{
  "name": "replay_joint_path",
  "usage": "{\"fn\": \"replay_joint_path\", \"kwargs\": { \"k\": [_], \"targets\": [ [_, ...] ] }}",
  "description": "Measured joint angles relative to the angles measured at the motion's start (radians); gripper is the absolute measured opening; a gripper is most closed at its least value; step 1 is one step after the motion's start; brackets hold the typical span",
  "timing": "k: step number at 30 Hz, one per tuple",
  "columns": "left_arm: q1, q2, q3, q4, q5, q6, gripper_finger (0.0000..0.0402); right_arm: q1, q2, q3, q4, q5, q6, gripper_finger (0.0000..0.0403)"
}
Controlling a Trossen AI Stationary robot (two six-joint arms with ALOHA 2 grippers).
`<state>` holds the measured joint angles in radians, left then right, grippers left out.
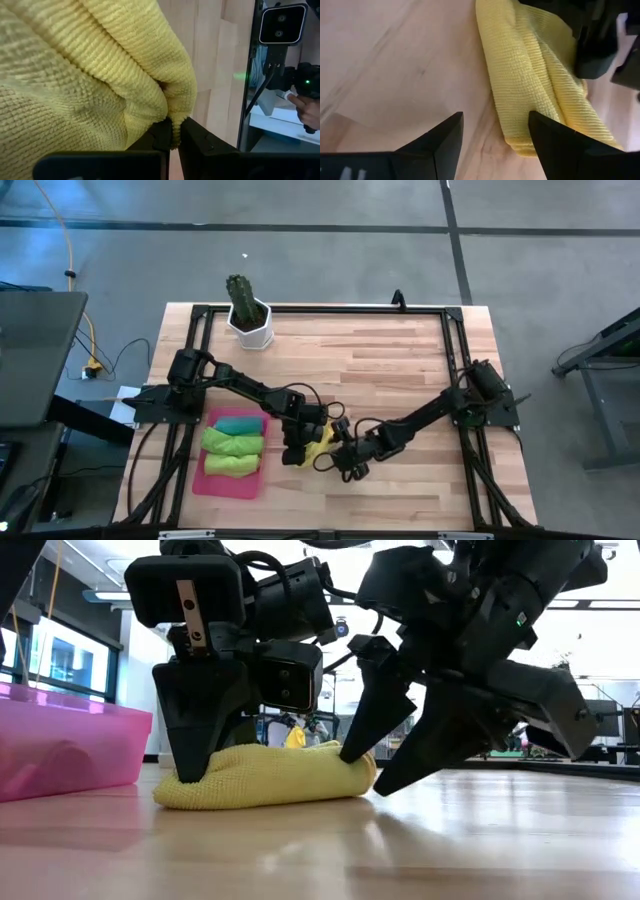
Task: Roll microfiber towels into tight, uniform cylinder then place into a basket
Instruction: Roll the yellow towel
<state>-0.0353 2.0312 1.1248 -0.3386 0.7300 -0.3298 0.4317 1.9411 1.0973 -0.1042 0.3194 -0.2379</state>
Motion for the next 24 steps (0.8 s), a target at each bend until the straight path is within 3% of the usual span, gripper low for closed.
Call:
{"fn": "replay_joint_path", "kwargs": {
  "k": [4,14,24],
  "targets": [
    [0.000,0.000,0.000,0.000,0.000,0.000,0.0010,0.020,-0.002,0.000,0.018,0.054,-0.049,0.0220],
    [0.000,0.000,0.000,0.000,0.000,0.000,0.0010,0.001,0.014,0.000,0.040,0.051,-0.052,0.0216],
    [0.001,0.000,0.000,0.000,0.045,0.000,0.0010,-0.018,0.066,0.005,0.083,0.048,-0.055,0.0157]
  ]
}}
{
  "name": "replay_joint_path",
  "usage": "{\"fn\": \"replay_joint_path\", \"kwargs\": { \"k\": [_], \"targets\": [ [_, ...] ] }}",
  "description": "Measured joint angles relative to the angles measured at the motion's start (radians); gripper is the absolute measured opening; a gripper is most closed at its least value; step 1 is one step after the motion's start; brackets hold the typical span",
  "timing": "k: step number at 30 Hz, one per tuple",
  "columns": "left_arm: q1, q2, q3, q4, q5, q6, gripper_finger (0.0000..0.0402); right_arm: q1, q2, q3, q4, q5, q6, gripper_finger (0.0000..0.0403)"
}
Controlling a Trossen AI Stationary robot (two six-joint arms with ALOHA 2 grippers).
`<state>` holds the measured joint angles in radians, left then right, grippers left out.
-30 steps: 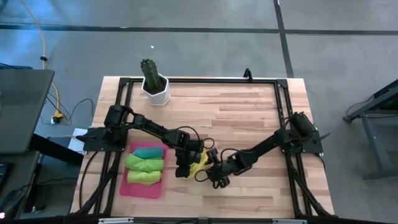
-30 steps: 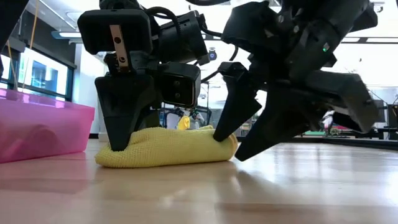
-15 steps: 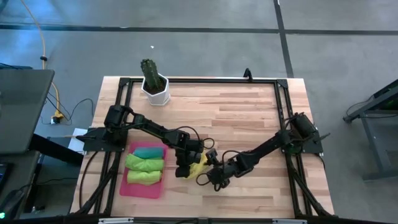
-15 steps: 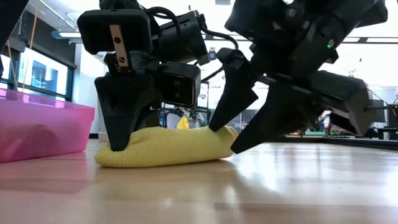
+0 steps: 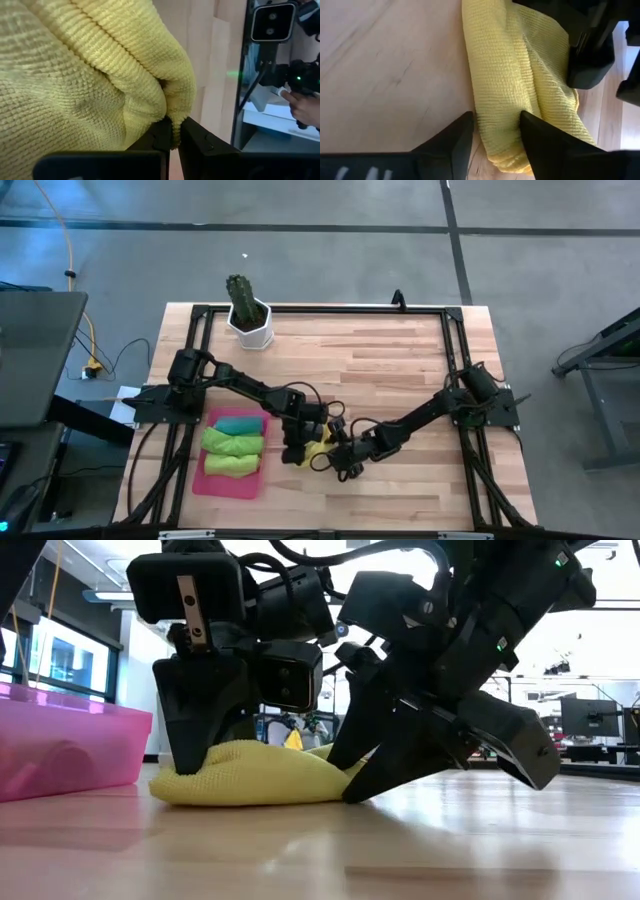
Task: Roll microfiber towels into tight, uniform cylinder then place into a basket
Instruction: Roll the yellow towel
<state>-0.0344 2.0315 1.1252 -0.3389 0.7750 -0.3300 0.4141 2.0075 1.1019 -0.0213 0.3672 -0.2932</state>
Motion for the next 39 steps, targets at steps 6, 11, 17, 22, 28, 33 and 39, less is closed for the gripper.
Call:
{"fn": "replay_joint_path", "kwargs": {
  "k": [6,11,17,22,28,33,39],
  "targets": [
    [0.002,0.000,0.000,0.001,0.071,0.019,0.0010,-0.001,0.002,-0.001,-0.011,-0.002,0.006,0.0118],
    [0.003,0.000,0.000,0.002,0.063,0.018,0.0010,-0.001,0.003,-0.001,-0.037,-0.007,0.076,0.0061],
    [0.000,0.000,0.000,0.001,-0.002,0.013,0.0010,-0.005,0.002,0.000,-0.078,-0.082,0.237,0.0010],
    [-0.003,0.000,0.000,0.002,-0.095,0.000,0.0013,-0.020,-0.026,-0.001,-0.122,-0.268,0.421,0.0003],
    [-0.002,0.000,0.001,0.005,-0.121,0.007,0.0036,-0.034,-0.069,-0.006,-0.135,-0.470,0.647,0.0001],
    [-0.001,-0.001,0.036,-0.006,-0.135,0.093,0.0054,-0.052,-0.072,-0.006,-0.128,-0.589,0.815,0.0001],
    [-0.015,-0.049,0.090,-0.109,-0.183,0.226,0.0070,-0.077,-0.072,-0.008,-0.130,-0.685,0.908,0.0000]
  ]
}}
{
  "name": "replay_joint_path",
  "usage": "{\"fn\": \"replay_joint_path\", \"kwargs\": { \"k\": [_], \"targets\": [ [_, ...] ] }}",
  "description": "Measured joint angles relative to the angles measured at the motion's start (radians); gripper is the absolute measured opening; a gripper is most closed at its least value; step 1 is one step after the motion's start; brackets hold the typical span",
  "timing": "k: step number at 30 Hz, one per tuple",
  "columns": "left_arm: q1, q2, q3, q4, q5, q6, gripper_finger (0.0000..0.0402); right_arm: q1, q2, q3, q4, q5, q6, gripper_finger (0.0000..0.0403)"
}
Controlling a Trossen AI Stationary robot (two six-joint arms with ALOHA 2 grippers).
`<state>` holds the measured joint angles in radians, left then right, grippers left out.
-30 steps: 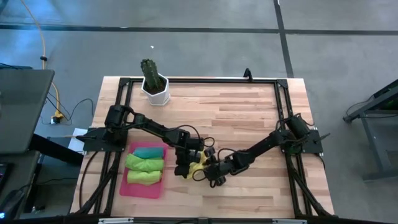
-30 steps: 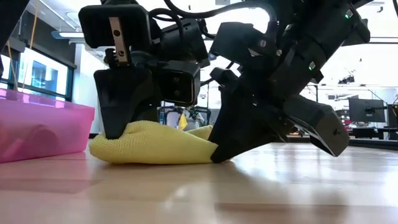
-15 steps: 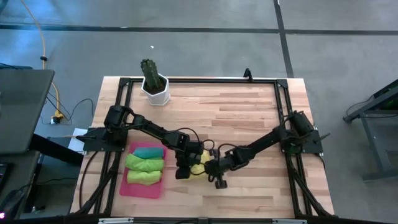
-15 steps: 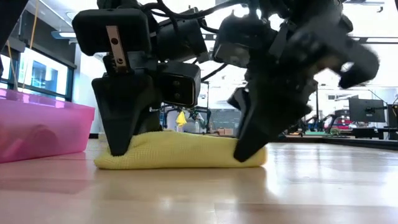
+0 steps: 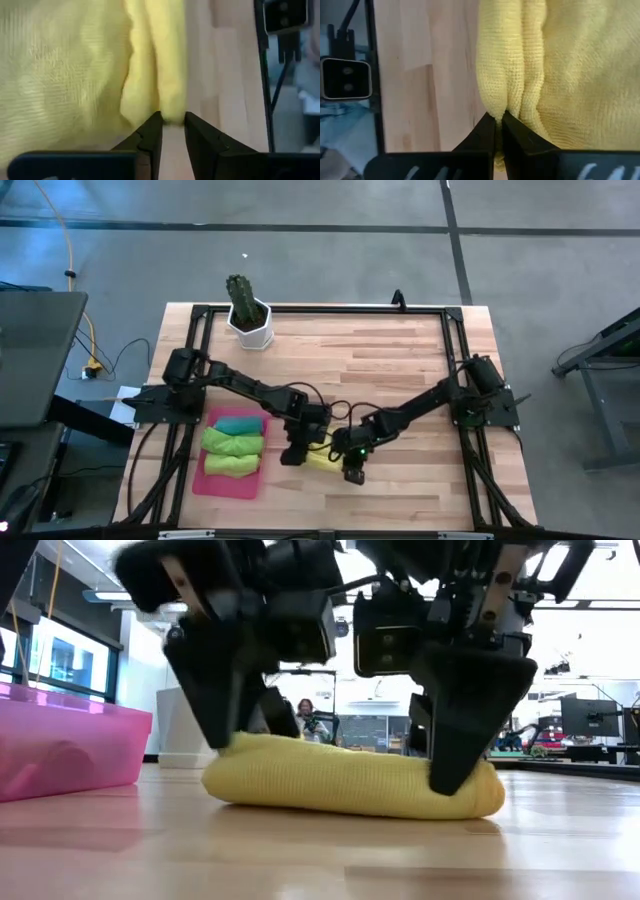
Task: Roll microfiber towels into tight, uniform cylinder then place into a basket
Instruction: Roll the yellow towel
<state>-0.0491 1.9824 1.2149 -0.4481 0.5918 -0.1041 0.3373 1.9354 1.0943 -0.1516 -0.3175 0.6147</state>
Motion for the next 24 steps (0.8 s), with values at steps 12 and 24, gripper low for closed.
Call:
{"fn": "replay_joint_path", "kwargs": {
  "k": [12,24],
  "targets": [
    [-0.083,-0.100,0.031,-0.200,-0.338,0.074,0.0110,-0.054,-0.001,0.001,-0.027,-0.044,0.114,0.0000],
    [-0.261,-0.116,0.007,-0.321,-0.700,0.087,0.0113,-0.117,-0.002,0.002,-0.061,-0.114,0.193,0.0000]
  ]
}}
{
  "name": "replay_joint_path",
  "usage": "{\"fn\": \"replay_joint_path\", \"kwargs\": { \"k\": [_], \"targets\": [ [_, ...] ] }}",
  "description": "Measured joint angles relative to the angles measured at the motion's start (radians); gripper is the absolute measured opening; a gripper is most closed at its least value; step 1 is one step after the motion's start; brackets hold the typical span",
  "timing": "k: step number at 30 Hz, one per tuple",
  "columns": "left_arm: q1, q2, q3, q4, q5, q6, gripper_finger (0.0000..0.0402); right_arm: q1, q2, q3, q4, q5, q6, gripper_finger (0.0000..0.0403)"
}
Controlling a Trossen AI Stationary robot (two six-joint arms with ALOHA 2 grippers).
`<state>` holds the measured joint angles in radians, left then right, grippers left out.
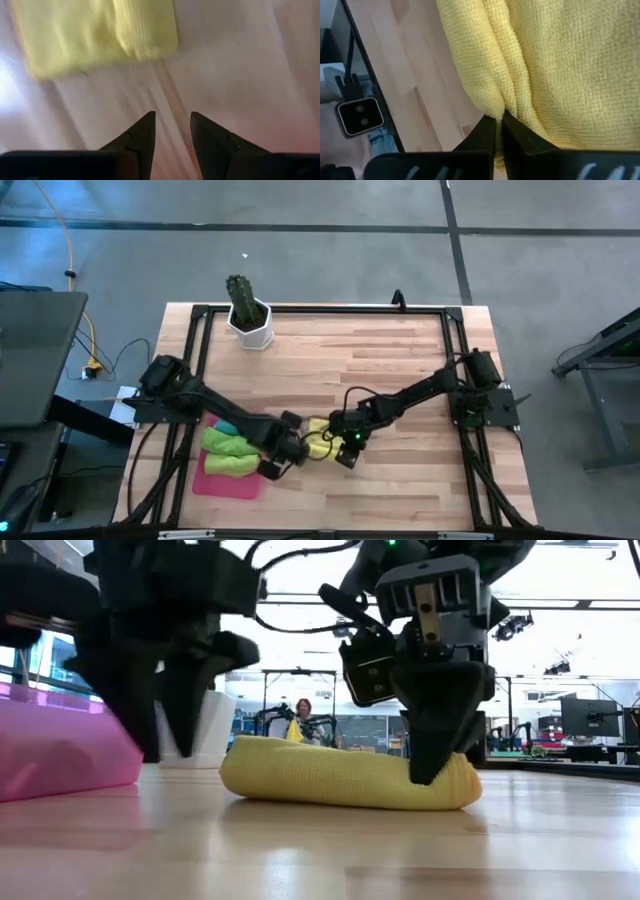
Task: Roll microfiber towels into tight, uniform cylinder then place into a basket
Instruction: Roll the yellow towel
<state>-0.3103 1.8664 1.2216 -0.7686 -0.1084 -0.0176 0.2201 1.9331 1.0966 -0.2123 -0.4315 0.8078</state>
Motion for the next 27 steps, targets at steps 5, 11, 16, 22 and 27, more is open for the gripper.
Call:
{"fn": "replay_joint_path", "kwargs": {
  "k": [5,11,16,22,27],
  "targets": [
    [-0.046,0.000,0.000,0.107,-0.126,0.028,0.0113,-0.028,0.000,0.000,-0.001,-0.023,-0.003,0.0000],
    [-0.041,0.000,0.000,0.115,-0.119,-0.035,0.0113,-0.064,0.000,0.000,0.002,-0.061,-0.029,0.0000],
    [-0.045,0.000,0.002,0.072,-0.157,-0.101,0.0113,-0.086,0.000,0.000,0.023,-0.091,-0.038,0.0000],
    [-0.054,-0.175,-0.215,0.228,-0.184,-0.214,0.0113,-0.093,0.000,0.000,0.129,-0.057,0.000,0.0000],
    [-0.065,-0.372,-0.554,0.785,-0.245,-0.190,0.0113,-0.099,0.000,0.000,0.189,-0.036,0.003,0.0000]
  ]
}}
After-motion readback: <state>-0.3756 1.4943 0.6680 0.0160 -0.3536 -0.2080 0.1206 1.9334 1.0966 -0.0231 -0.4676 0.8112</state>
